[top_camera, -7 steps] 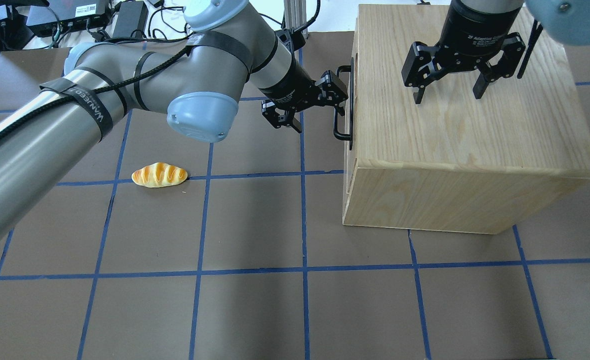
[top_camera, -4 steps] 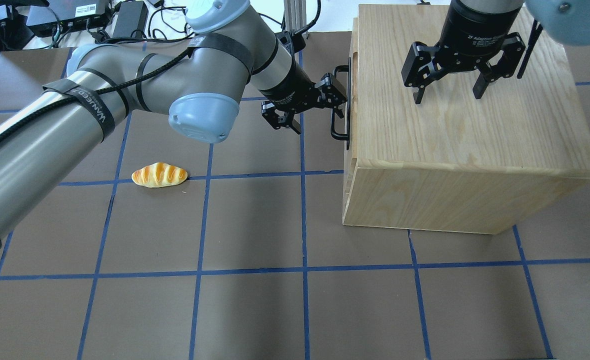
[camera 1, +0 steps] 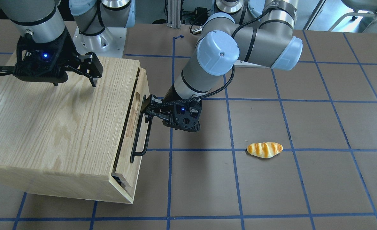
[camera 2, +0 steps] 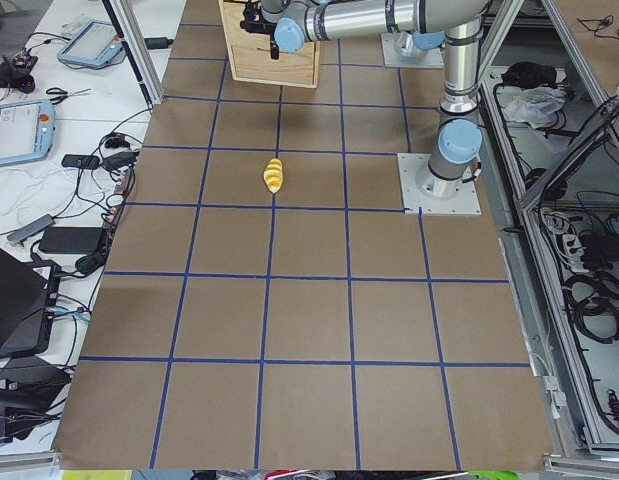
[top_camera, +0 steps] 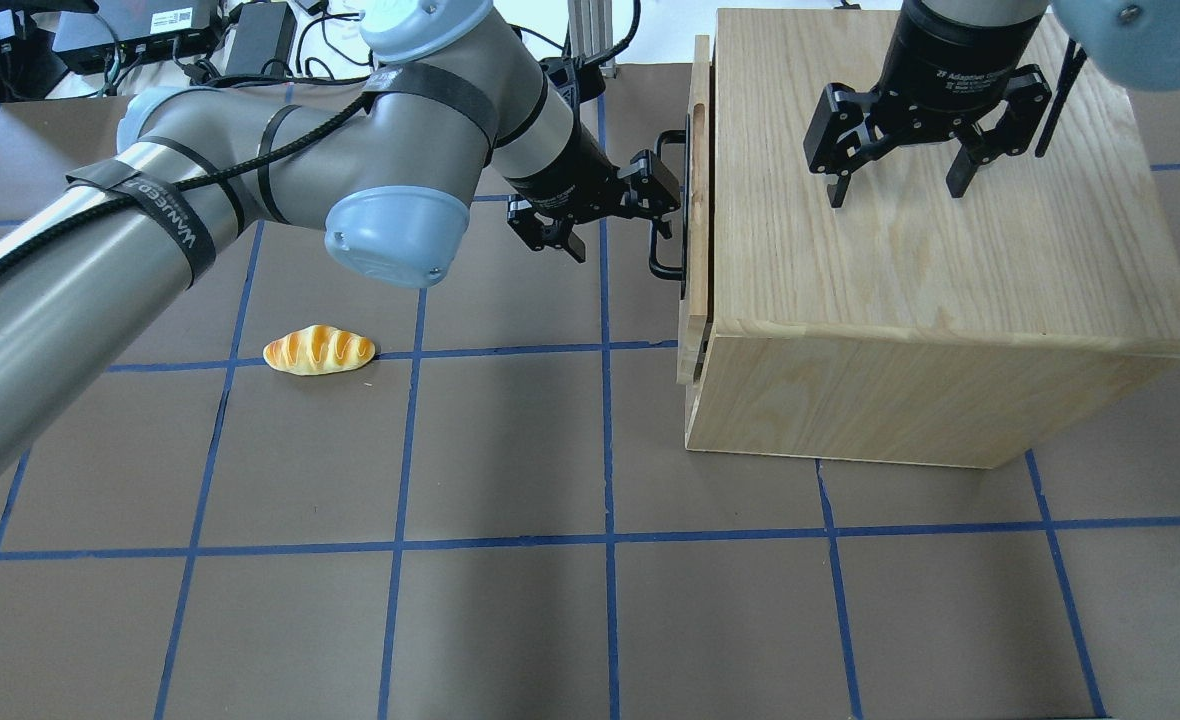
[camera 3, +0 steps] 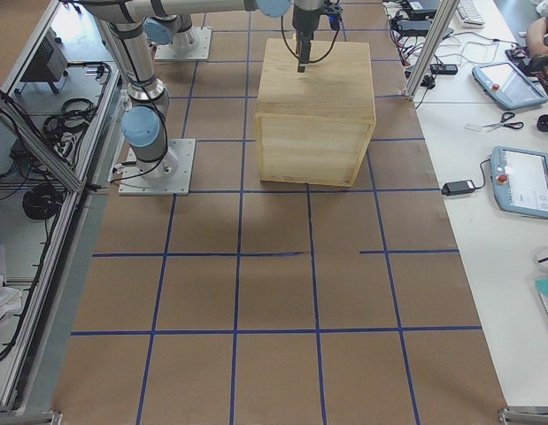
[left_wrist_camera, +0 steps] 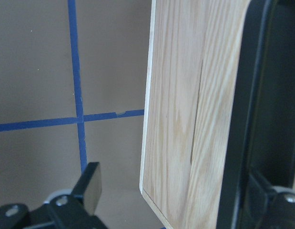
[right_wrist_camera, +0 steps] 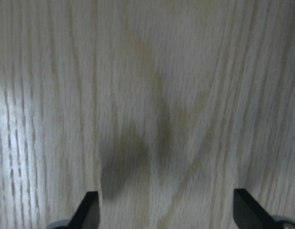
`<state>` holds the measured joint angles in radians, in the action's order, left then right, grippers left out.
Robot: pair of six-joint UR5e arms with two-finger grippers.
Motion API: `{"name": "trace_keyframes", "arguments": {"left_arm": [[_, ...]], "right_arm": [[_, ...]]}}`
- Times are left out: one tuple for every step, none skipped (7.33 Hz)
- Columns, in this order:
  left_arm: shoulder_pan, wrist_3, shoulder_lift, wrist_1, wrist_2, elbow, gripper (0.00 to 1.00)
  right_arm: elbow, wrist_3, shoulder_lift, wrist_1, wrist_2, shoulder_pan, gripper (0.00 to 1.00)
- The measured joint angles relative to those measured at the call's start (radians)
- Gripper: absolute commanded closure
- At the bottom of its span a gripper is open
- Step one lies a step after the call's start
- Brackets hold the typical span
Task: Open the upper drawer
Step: 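Pull the handle with the left gripper away from the cabinet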
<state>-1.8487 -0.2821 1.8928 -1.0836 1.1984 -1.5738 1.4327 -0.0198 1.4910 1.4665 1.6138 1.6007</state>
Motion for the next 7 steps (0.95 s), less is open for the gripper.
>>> {"name": "trace_keyframes", "arguments": {"left_arm": [[0.002, 0.031, -0.002, -0.006, 0.026, -0.002, 0.00], [0.004, 0.047, -0.002, -0.009, 0.044, -0.002, 0.00], [0.008, 0.063, -0.003, -0.013, 0.052, -0.004, 0.00], [0.020, 0.082, -0.006, -0.022, 0.056, -0.005, 0.00], [0.040, 0.100, -0.010, -0.040, 0.057, -0.005, 0.00], [0.061, 0.123, -0.016, -0.061, 0.057, -0.005, 0.00], [0.077, 0.146, -0.022, -0.081, 0.057, -0.005, 0.00]], "right_arm": [[0.000, 0.000, 0.000, 0.000, 0.000, 0.001, 0.00], [0.000, 0.000, 0.000, 0.000, 0.000, 0.001, 0.00], [0.000, 0.000, 0.000, 0.000, 0.000, 0.000, 0.00], [0.000, 0.000, 0.000, 0.000, 0.000, 0.000, 0.00], [0.000, 0.001, 0.000, 0.000, 0.000, 0.000, 0.00], [0.000, 0.000, 0.000, 0.000, 0.000, 0.000, 0.00], [0.000, 0.000, 0.000, 0.000, 0.000, 0.000, 0.00]]}}
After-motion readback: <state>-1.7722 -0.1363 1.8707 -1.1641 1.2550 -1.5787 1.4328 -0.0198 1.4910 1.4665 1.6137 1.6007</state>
